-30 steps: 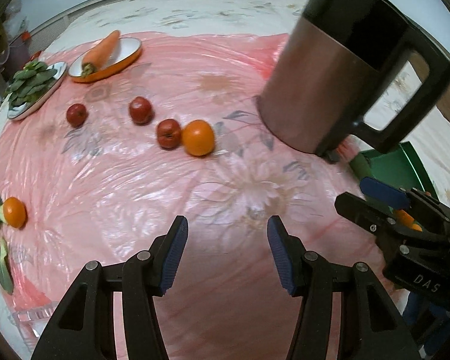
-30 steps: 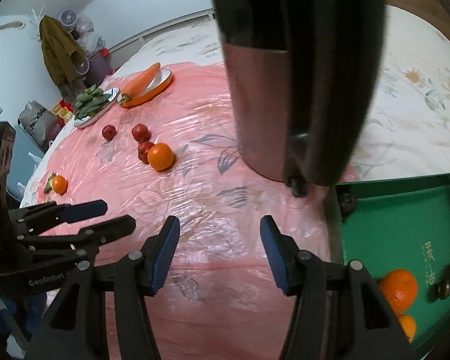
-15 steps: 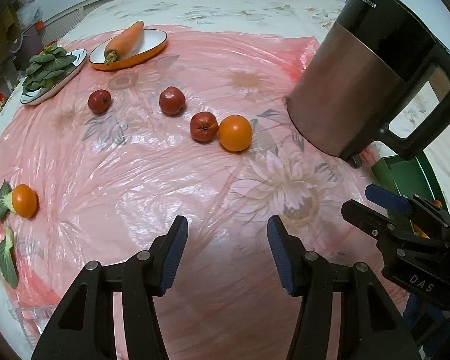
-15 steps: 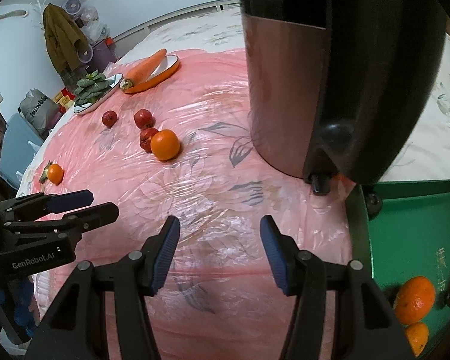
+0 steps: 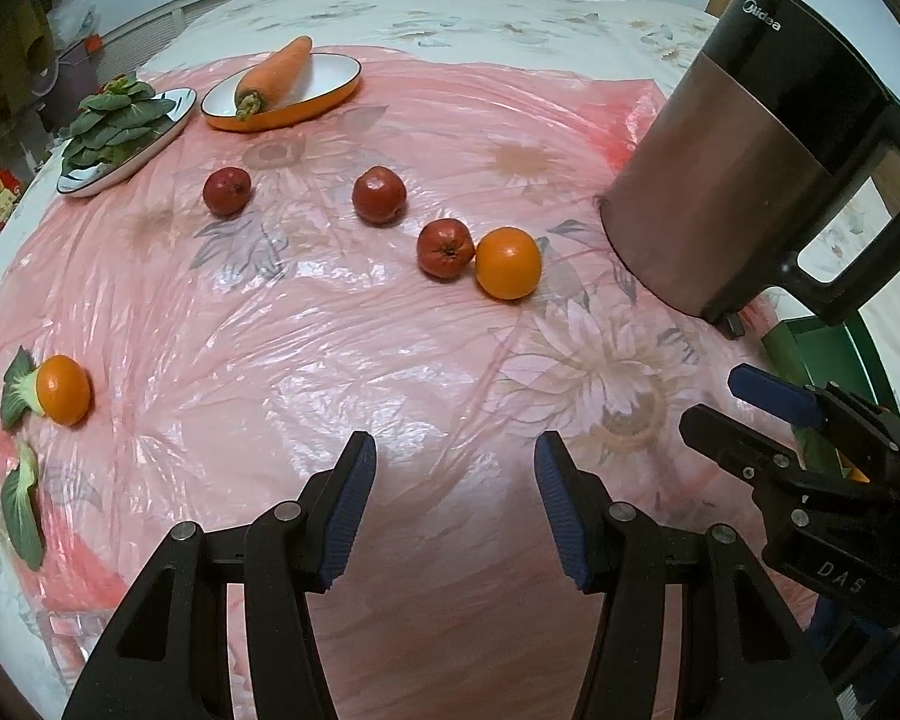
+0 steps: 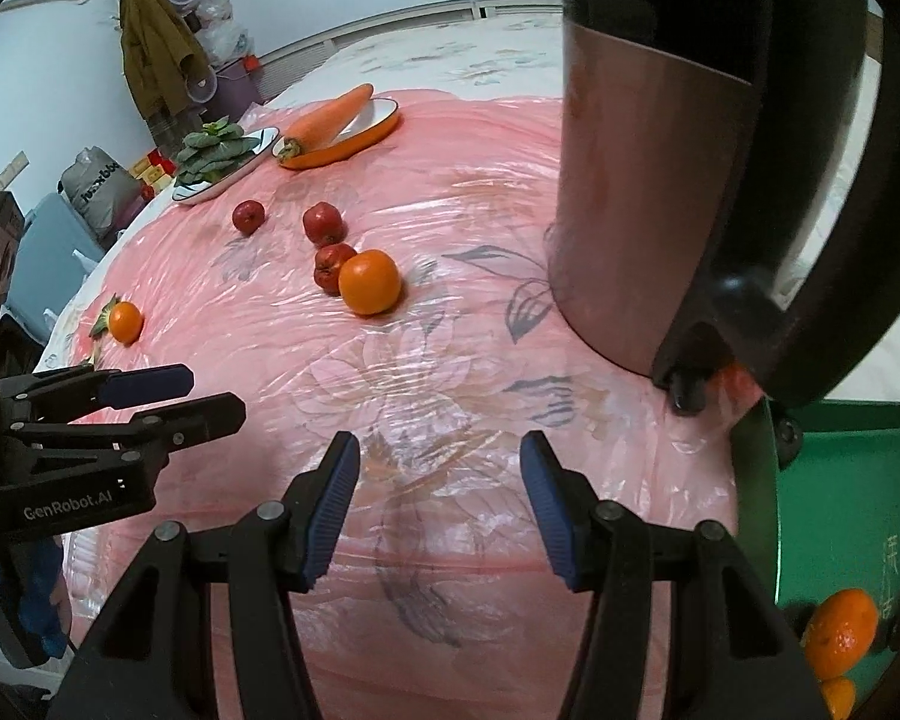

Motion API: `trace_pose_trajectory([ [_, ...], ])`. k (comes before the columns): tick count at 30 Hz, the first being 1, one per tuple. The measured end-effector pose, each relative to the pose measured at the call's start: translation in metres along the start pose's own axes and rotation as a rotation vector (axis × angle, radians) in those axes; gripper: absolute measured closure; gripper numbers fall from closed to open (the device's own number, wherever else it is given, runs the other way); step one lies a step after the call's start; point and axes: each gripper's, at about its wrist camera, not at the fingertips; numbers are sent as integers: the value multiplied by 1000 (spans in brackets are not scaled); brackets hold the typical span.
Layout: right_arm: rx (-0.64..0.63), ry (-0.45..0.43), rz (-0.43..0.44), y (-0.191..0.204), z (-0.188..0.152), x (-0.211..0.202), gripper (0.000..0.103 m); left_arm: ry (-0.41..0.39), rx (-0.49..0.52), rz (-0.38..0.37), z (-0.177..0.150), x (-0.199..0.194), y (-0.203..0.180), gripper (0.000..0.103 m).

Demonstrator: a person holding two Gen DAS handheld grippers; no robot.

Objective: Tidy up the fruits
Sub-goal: 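Withdraw both open grippers from the green tray toward the remaining fruit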

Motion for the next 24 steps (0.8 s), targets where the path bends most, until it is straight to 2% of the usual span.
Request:
trace_pose_trajectory([
  [9,-7,16,-3,2,-4,11,33,0,-1,10,-1,2,5,54],
  [24,-65,-1,28,20,17,22,33,1,-59,35,2,3,32,54],
])
Point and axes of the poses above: each gripper's, at about its wrist camera, not at the fingertips, and x roughly the way its jaws point, y to its left, z to its top, and after that the axes turned 4 degrees about x, right-handed
